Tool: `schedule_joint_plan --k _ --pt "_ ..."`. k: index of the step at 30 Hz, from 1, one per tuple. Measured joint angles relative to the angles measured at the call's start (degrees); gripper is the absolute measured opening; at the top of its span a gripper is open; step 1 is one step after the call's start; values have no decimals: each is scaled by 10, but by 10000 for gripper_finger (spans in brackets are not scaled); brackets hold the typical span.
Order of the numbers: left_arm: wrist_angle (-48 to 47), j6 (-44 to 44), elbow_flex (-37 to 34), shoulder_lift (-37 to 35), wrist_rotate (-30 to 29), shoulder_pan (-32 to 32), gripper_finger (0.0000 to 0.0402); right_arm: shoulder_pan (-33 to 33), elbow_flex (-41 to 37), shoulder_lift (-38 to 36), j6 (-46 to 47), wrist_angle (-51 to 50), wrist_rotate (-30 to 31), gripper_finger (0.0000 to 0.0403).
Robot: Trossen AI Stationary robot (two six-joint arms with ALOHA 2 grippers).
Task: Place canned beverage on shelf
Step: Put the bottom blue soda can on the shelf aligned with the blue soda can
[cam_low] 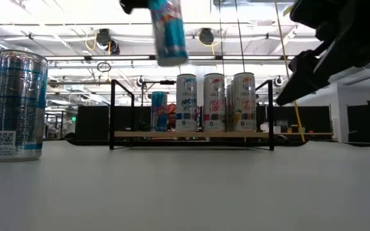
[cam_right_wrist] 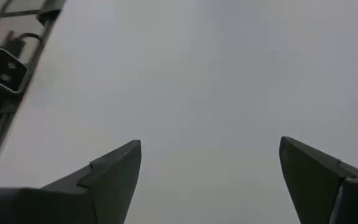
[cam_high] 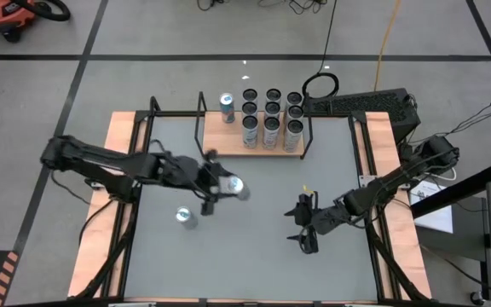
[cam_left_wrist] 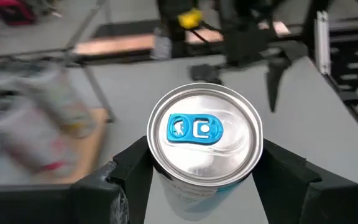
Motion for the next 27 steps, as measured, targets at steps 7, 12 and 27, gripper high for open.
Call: schedule_joint_plan --k 7,12,27 --pt "-61 58 1 -94 -26 67 224 30 0 0 -13 -2 28 317" --pt "-80 126 1 -98 47 166 224 30 0 -3 -34 10 25 317" --pt "-41 216 1 18 280 425 224 24 0 -85 -116 7 25 318"
